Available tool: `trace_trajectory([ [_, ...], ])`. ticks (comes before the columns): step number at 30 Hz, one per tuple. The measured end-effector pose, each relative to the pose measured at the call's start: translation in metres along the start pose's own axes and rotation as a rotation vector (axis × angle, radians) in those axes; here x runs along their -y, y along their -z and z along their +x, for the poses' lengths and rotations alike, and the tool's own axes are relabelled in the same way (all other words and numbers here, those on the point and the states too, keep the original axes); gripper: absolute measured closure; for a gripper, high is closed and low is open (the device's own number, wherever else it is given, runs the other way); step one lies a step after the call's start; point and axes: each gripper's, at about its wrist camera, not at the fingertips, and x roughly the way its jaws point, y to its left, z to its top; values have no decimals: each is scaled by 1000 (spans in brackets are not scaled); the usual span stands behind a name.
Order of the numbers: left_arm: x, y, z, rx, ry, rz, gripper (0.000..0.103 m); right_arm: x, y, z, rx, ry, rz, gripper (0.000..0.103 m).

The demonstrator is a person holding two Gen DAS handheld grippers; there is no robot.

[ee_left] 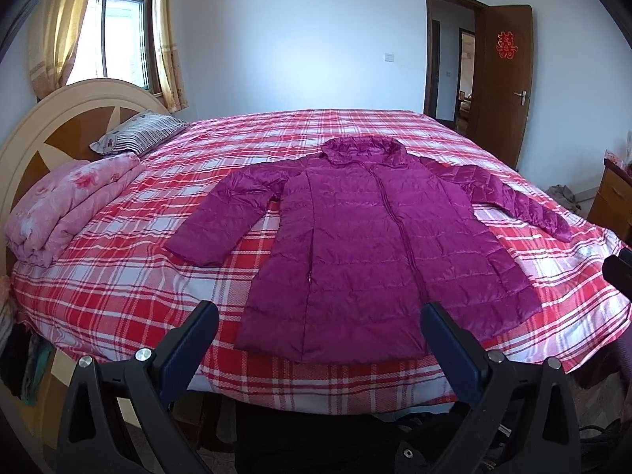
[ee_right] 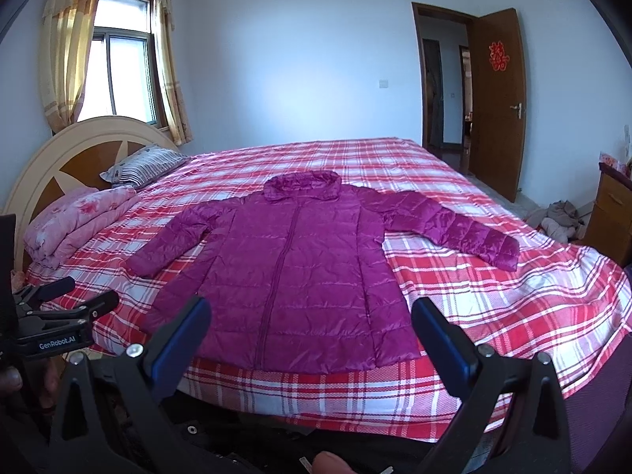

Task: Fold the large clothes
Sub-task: 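Grasp the jacket sleeve cuff with the right tool and lift it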

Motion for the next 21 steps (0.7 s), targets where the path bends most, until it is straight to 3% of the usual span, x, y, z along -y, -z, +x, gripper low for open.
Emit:
trace_trajectory([
  [4, -2, -10, 33, -8, -28, 20, 1, 33, 4, 30, -35, -22, 67, 0],
  [9, -3, -29, 86, -3, -51, 42, 1, 94, 5, 72, -56, 61, 151, 0],
  [16, 8, -56, 185, -10, -87, 44, 1, 208, -18, 135, -137, 241, 295, 6],
  [21, 7, -75, 233, -15, -111, 7, 1, 288, -44, 178, -201, 387, 371, 7],
])
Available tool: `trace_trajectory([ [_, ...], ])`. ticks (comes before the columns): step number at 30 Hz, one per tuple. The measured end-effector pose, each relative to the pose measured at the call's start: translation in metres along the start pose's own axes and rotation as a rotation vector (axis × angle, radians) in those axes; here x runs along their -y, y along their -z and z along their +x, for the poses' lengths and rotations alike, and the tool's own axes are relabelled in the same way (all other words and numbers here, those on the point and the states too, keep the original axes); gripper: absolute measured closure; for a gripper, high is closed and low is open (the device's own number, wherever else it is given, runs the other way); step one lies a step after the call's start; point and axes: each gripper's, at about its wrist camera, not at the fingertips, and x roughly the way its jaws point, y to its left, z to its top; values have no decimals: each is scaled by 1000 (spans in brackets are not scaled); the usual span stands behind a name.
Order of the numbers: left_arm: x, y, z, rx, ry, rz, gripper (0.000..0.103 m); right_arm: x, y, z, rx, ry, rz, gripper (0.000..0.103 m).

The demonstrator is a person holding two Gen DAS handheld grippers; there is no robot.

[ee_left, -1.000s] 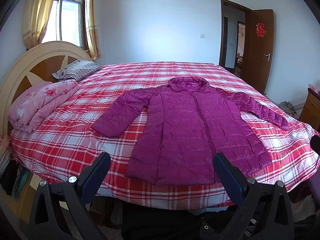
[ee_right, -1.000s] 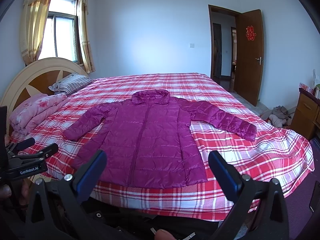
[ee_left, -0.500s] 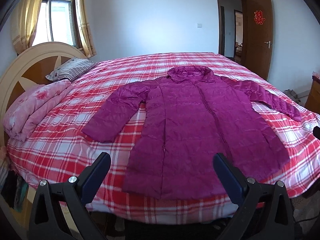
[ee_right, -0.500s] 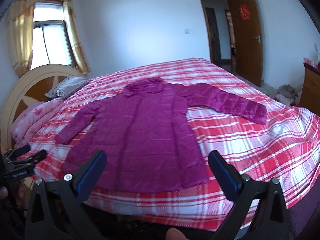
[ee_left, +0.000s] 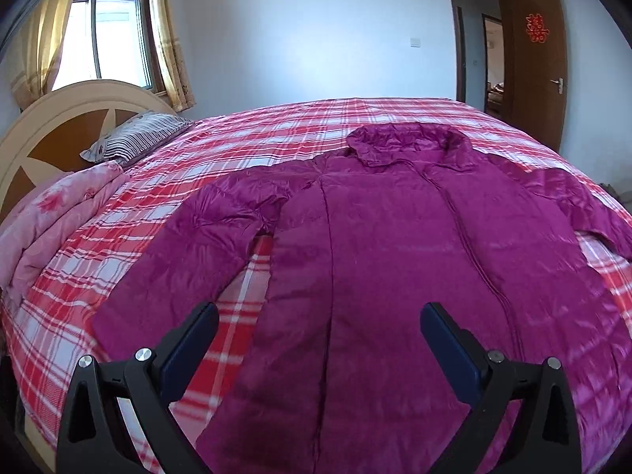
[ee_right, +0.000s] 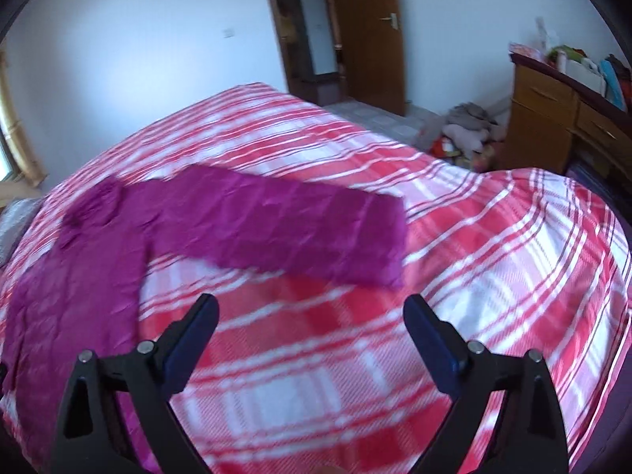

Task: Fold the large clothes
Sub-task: 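Grasp the jacket sleeve cuff with the right tool and lift it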

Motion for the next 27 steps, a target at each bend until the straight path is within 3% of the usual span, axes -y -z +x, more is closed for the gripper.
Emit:
trace_trajectory([
  [4, 3, -12, 31, -11, -28, 1, 1, 28, -28, 41, -67, 84, 63, 11],
  [9, 1, -11, 60, -39, -63, -10, 1, 36, -41, 78, -134, 149, 58, 17],
  [13, 0, 0, 80, -100, -47, -39, 1, 38, -35, 104, -228, 116, 55, 35],
  [15, 0, 4, 84, -108, -44, -43, 1, 33, -37, 103, -205, 110, 15, 59],
  [16, 0, 5, 85, -107, -43, -45, 1, 28, -39, 97, -194, 99, -26, 77],
  [17, 0, 4, 84, -106, -40, -47, 1, 27, -42, 94, -183, 108, -42, 84],
  [23, -7, 5, 88, -101, -13, -61, 1, 28, -77, 58, -60, 185, -77, 87],
  [27, -13, 5, 90, -107, 0, -83, 1, 2, -97, 44, 12, 228, -160, 88],
])
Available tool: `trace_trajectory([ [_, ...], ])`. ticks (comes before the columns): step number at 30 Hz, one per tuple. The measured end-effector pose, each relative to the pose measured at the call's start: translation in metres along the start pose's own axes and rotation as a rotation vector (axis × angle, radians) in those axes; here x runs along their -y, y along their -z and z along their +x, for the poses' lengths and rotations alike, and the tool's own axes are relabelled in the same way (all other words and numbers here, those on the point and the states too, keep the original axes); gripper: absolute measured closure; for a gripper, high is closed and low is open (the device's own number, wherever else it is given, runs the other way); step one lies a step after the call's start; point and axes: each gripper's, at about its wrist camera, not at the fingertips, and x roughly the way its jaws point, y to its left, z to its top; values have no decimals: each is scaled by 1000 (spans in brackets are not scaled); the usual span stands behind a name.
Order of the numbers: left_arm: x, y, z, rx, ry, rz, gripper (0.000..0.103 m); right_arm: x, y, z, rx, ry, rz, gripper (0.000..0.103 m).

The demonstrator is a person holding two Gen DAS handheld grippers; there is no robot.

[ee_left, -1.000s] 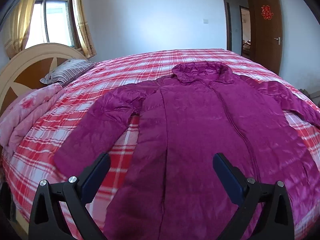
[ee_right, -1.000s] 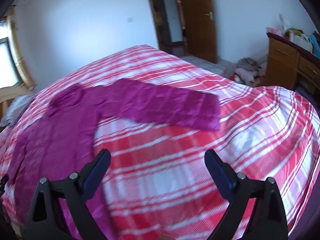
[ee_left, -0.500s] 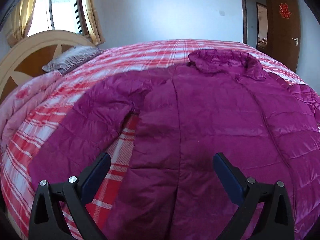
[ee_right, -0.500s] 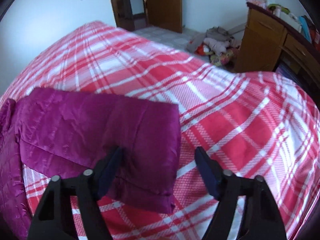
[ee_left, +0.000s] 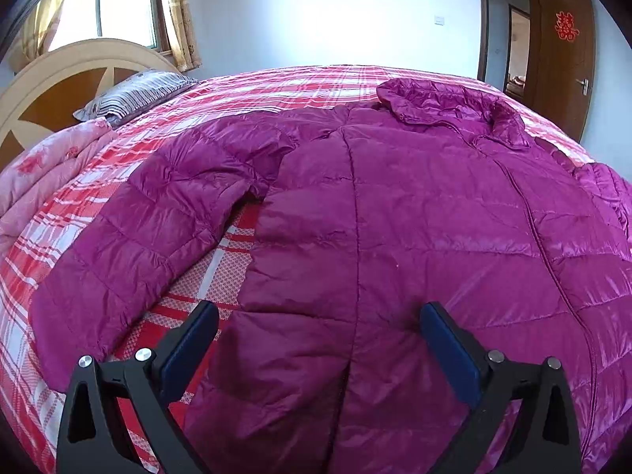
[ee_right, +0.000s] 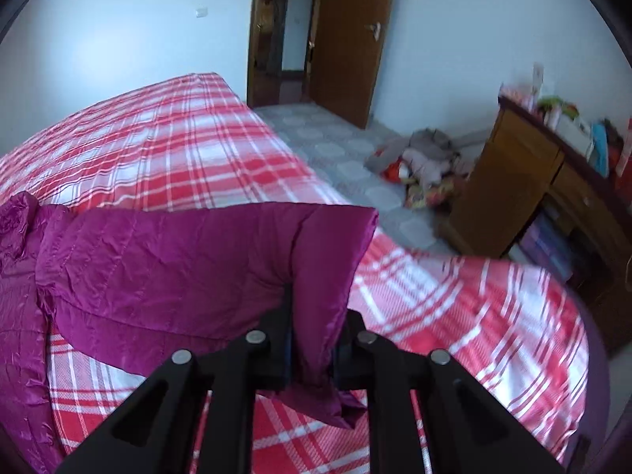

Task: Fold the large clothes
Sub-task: 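Grasp the jacket sleeve cuff with the right tool and lift it, then carry the sleeve across the jacket body and release it with the right tool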

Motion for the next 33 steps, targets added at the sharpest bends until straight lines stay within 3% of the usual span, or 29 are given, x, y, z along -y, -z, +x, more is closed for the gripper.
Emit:
trace_trajectory([
  [8, -2, 3, 5, -22, 21, -19, 1, -59, -30, -43, 155, -23, -108, 88],
  [15, -3, 4, 6, -23, 27, -27, 1, -114, -37, -74, 240, -103, -203, 88],
  [23, -8, 6, 7, -27, 46, -50, 1, -186, -35, -118, 336, -194, -359, 89],
  [33, -10, 8, 7, -21, 55, -67, 1, -281, -5, -135, 367, -320, -527, 88],
])
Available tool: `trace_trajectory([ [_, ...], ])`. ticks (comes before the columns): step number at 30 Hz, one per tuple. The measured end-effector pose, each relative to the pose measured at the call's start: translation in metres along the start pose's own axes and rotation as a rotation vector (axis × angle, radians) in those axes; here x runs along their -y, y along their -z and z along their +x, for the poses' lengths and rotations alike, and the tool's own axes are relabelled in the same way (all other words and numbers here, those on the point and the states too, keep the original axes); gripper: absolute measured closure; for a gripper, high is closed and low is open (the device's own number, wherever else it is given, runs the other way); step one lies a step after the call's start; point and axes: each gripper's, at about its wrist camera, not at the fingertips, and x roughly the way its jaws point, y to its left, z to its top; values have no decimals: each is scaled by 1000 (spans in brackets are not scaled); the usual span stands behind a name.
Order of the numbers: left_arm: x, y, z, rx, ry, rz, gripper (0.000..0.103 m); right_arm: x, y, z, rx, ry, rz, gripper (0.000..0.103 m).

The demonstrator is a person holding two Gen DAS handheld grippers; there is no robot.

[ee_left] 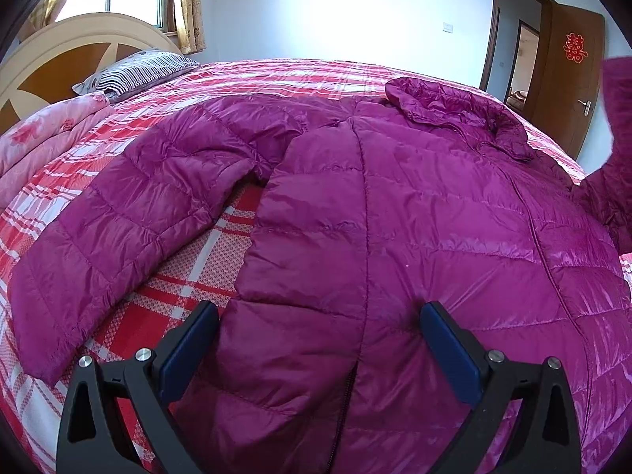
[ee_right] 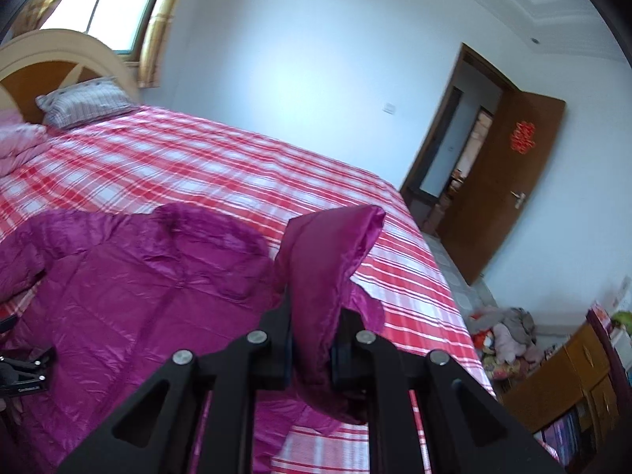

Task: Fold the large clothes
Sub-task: 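Carry the sleeve across the jacket body and release it with the right tool, then grasp the jacket side edge with the right tool and fold it toward the zipper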

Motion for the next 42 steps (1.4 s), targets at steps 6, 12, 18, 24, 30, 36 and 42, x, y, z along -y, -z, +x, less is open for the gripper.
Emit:
trace_trajectory([
  [6, -1, 2, -2, 12, -2, -7, 1, -67, 1, 17, -2, -89, -94, 88],
  [12, -2, 3, -3, 21, -3, -14, 1, -123, 16, 42, -37, -171, -143, 88],
  [18, -1, 5, -4, 27, -11, -8, 1, -157, 36, 72, -104, -236, -121, 88],
  [24, 0, 5, -4, 28, -16, -4, 1, -167, 49, 90, -152, -314, -59, 46],
  [30, -10, 1, -4, -2, 42, -43, 1, -158, 44, 74, -144, -472, 48, 27],
  [36, -6, -19, -31, 25, -21, 13, 1, -103, 31, 22, -35, -572, 152, 18],
  [42, 35, -63, -63, 105, 70, 82, 1, -22, 35, 25, 14, -323, 259, 25],
])
